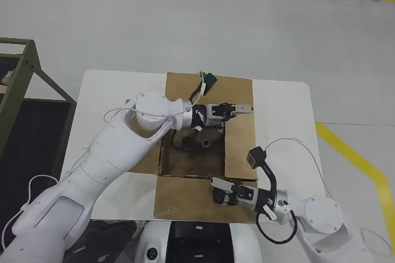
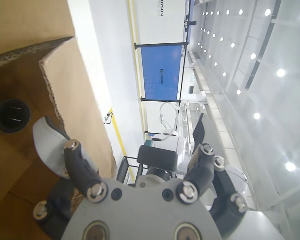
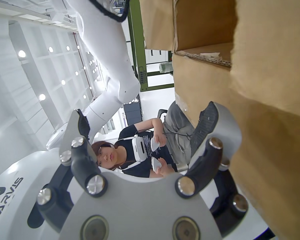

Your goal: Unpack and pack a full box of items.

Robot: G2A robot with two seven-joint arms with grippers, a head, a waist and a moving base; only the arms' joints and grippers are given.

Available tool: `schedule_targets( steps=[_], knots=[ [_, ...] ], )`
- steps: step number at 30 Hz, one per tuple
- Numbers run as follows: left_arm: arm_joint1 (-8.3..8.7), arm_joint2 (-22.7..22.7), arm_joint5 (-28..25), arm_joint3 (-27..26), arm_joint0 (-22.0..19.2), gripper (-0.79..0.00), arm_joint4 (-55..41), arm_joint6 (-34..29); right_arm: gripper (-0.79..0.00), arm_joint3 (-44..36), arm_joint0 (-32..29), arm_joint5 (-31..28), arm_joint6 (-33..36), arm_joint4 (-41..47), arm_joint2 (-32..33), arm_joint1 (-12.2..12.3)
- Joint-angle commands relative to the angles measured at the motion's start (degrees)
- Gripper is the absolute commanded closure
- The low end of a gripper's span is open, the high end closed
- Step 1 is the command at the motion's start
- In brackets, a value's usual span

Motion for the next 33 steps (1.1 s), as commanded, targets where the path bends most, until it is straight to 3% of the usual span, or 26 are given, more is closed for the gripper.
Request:
schedule_targets(
  steps=[1, 15, 21, 33],
  knots=[
    [-0.07, -0.3, 0.2, -0.6, -0.1, -0.785, -0.5, -0.5, -0.785, 0.3, -0.1, 0.2, -0.8, -0.2, 0.1, 0.0],
    [-0.59, -2.0, 0.2, -1.6, -0.8, -0.785, -1.9, -3.0, -0.785, -4.6, -5.4, -7.8, -7.1, -4.0, 5.3, 0.8],
    [0.76, -7.3, 0.2, -3.3, 1.7, -0.785, -1.3, -4.2, -0.785, -7.5, -9.9, -13.4, -10.0, -5.2, 9.3, 1.1],
    [3.84, -19.3, 0.6, -10.4, 9.3, -0.785, -0.8, -8.8, -0.785, -8.3, -13.5, -13.6, -16.9, -6.0, 15.2, 1.3]
  ],
)
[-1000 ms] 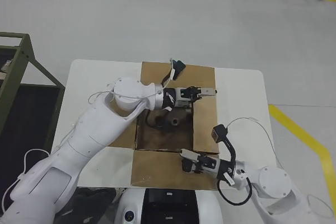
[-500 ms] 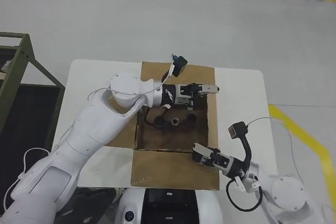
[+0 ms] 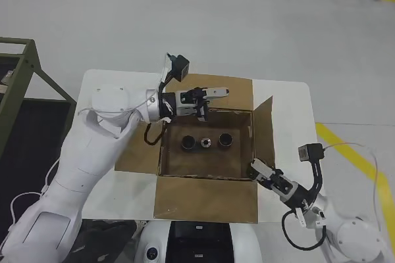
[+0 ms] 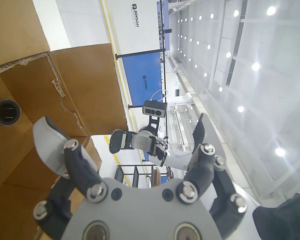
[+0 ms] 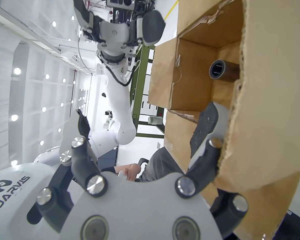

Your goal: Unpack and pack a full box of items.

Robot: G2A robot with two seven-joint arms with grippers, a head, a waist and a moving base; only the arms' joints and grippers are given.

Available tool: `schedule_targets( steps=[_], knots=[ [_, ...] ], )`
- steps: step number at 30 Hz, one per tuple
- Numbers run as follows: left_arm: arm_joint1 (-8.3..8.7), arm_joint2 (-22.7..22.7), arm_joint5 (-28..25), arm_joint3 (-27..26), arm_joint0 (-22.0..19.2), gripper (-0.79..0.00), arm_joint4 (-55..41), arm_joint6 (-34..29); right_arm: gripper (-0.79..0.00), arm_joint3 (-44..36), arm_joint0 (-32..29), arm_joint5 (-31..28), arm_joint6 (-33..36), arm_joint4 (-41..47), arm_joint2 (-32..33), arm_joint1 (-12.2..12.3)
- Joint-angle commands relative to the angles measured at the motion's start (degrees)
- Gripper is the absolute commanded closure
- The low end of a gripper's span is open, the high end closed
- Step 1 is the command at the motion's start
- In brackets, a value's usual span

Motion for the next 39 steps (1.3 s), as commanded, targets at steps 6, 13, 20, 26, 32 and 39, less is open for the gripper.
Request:
schedule_targets(
  steps=[6, 13, 20, 26, 32, 39],
  knots=[
    [1.54, -6.4, -1.8, -2.0, 3.3, -0.785, 0.5, -4.7, -0.785, 2.1, 0.5, 0.0, -2.6, 2.1, 1.6, -0.1],
    [2.85, -12.5, -6.4, -0.7, 6.2, -0.785, 1.5, -7.8, -0.785, 5.4, 2.8, 0.0, -3.6, 4.0, 2.8, -0.2],
    [4.07, -19.0, -6.8, 2.8, 7.9, -0.785, 0.7, -9.5, -0.785, 7.5, 3.5, 1.3, -6.7, 3.9, 4.4, -0.4],
    [4.92, -23.5, -7.4, 4.3, 9.2, -0.785, -1.1, -10.9, -0.785, 10.4, 6.0, 3.8, -8.8, 2.4, 3.9, -0.6],
    [5.56, -27.0, -8.2, 7.1, 9.7, -0.785, -3.4, -11.7, -0.785, 11.9, 7.2, 6.8, -11.3, -0.1, 2.7, -0.8],
    [6.39, -29.7, -8.1, 9.3, 9.5, -0.785, -1.5, -10.7, -0.785, 13.4, 8.6, 8.7, -12.3, -1.4, 1.8, -1.0]
  ],
)
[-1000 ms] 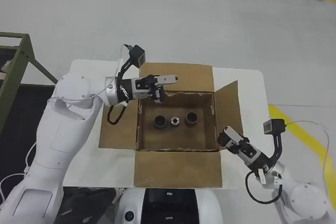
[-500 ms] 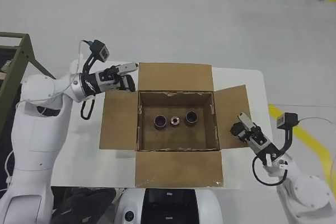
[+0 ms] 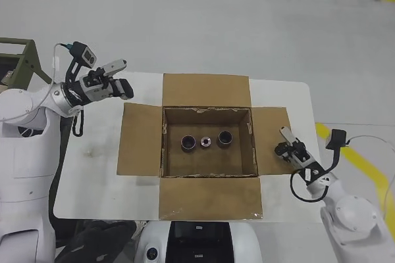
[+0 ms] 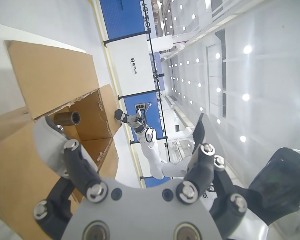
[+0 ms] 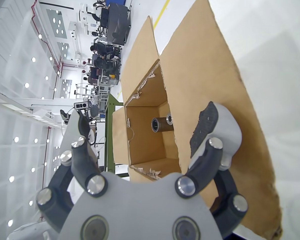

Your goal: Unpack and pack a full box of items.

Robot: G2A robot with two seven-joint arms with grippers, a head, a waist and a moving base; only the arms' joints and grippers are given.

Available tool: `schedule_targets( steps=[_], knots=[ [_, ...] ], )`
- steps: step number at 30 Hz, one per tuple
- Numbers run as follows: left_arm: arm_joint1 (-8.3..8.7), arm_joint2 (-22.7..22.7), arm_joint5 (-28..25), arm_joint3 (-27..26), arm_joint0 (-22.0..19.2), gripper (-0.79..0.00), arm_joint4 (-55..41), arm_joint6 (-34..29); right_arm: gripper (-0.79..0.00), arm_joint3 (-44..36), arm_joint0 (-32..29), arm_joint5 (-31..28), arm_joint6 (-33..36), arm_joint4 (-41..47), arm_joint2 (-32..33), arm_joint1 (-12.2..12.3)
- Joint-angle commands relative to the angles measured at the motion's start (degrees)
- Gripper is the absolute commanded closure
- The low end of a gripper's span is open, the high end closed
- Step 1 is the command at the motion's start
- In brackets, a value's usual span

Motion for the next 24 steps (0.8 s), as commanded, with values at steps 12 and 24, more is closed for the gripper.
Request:
schedule_targets(
  steps=[12, 24],
  knots=[
    [0.72, -0.8, 1.3, 1.9, -0.9, -0.785, 2.0, -0.6, -0.785, 1.6, 1.6, 3.1, -1.2, -2.9, -1.3, -0.3],
    [0.72, -0.8, 1.3, 1.9, -0.9, -0.785, 2.0, -0.6, -0.785, 4.1, 5.1, 10.5, 1.9, -2.3, -4.9, -0.7]
  ],
)
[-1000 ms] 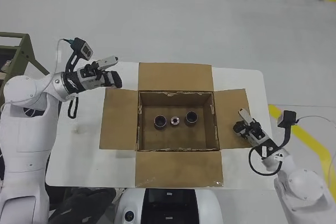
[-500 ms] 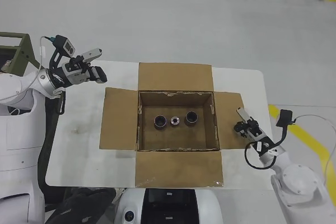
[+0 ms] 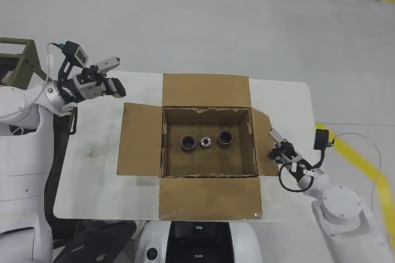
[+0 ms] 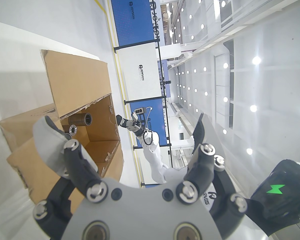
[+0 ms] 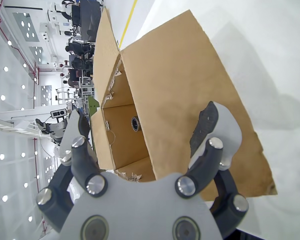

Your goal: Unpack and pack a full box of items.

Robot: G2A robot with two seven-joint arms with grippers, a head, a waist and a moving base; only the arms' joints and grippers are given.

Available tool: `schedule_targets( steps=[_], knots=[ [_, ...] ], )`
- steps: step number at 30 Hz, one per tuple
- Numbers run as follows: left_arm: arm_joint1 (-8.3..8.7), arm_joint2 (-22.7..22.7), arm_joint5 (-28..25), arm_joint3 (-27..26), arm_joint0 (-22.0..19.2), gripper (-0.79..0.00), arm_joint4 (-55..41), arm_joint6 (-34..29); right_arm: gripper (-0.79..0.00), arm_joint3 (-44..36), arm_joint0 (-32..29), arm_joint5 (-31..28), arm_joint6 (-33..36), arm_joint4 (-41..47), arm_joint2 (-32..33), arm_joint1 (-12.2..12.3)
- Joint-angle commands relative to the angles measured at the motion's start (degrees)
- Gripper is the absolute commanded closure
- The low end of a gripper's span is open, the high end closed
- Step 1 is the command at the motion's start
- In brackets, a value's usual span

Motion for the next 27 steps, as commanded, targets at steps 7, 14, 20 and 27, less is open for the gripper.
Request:
schedule_targets(
  steps=[7, 14, 20, 27],
  knots=[
    [0.0, 0.0, 0.0, 0.0, 0.0, -0.785, 0.0, 0.0, -0.785, 0.2, 2.1, 1.8, 2.3, 0.2, -3.2, -0.3],
    [0.0, 0.0, 0.0, 0.0, 0.0, -0.785, 0.0, 0.0, -0.785, 1.5, 4.7, 3.0, 2.9, 0.8, -7.2, -0.8],
    [0.0, 0.0, 0.0, 0.0, 0.0, -0.785, 0.0, 0.0, -0.785, 1.5, 6.0, 4.0, 1.9, -0.4, -8.7, -1.0],
    [0.0, 0.0, 0.0, 0.0, 0.0, -0.785, 0.0, 0.0, -0.785, -1.4, 6.0, 3.9, -2.1, -4.2, -7.1, -0.9]
  ],
)
